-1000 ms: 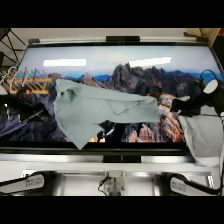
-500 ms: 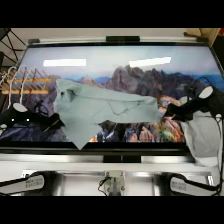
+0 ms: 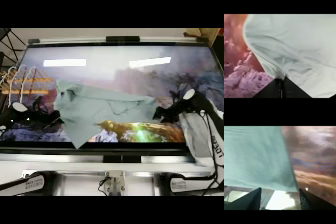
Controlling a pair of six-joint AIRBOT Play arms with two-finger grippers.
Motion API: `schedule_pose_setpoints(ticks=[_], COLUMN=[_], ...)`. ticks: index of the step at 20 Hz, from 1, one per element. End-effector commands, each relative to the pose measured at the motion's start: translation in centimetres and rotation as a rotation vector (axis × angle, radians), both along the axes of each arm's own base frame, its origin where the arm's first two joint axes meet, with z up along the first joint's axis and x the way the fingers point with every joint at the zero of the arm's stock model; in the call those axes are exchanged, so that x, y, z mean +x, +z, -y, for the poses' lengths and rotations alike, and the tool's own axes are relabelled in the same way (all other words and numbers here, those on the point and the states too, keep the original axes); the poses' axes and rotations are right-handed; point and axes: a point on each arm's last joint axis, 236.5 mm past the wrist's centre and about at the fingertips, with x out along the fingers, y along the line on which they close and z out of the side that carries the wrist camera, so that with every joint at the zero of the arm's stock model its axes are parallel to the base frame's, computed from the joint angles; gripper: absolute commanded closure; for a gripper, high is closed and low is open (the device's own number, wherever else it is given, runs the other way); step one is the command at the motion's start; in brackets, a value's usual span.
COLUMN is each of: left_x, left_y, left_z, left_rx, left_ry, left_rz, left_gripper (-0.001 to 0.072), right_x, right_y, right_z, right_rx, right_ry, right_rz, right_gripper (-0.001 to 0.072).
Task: Fold the shirts.
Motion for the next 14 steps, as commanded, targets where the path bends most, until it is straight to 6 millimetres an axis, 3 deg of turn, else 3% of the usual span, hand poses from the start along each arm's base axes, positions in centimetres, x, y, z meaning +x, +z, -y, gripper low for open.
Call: schedule_pose_setpoints(ticks=[1,2,3,4,6,7,8,9,11,12,13,14], left_x=[0.3,0.4,0.6,1.0,2.6,3.8,5.1,6.0,6.1,4.5,1.6,-2.7], left_y=[1.4,1.9,2.5,3.4,7.2,10.2,14.5,19.7,33.8,42.5,50.6,58.6], left_z=[0.0,-0.1,-0.1,-0.2,-0.9,-1.5,-2.2,-2.8,-3.0,-2.6,-2.1,-1.3], left_rx=[0.012,0.017,0.020,0.025,0.049,0.073,0.112,0.164,0.299,0.338,0.376,0.434], left_ry=[-0.016,-0.024,-0.024,-0.039,-0.065,-0.071,-0.080,-0.104,-0.149,-0.098,-0.046,-0.010], left_rz=[0.052,0.071,0.088,0.115,0.203,0.273,0.373,0.496,0.833,1.026,1.227,1.451], left_gripper=[0.0678,0.0678,0.0679,0.0679,0.0680,0.0680,0.0681,0.0681,0.0680,0.0680,0.0680,0.0680], right_x=[1.4,1.8,2.1,2.6,4.2,5.4,6.8,8.1,9.5,9.3,8.2,6.0], right_y=[-1.9,-1.7,-1.4,-0.6,2.6,5.4,8.9,13.4,24.0,30.8,37.3,44.4], right_z=[-1.9,-2.4,-2.8,-3.0,-3.0,-2.9,-2.3,-1.7,-0.2,0.9,1.8,2.6], right_rx=[-0.023,-0.025,-0.027,-0.027,-0.032,-0.042,-0.076,-0.114,-0.220,-0.293,-0.360,-0.425], right_ry=[0.002,0.010,0.012,0.016,0.046,0.068,0.095,0.126,0.154,0.143,0.121,0.085], right_rz=[0.036,0.056,0.066,0.088,0.176,0.257,0.360,0.487,0.761,0.926,1.088,1.268], right_gripper=[0.0224,0.0480,0.0633,0.0640,0.0641,0.0641,0.0642,0.0642,0.0641,0.0641,0.0641,0.0641])
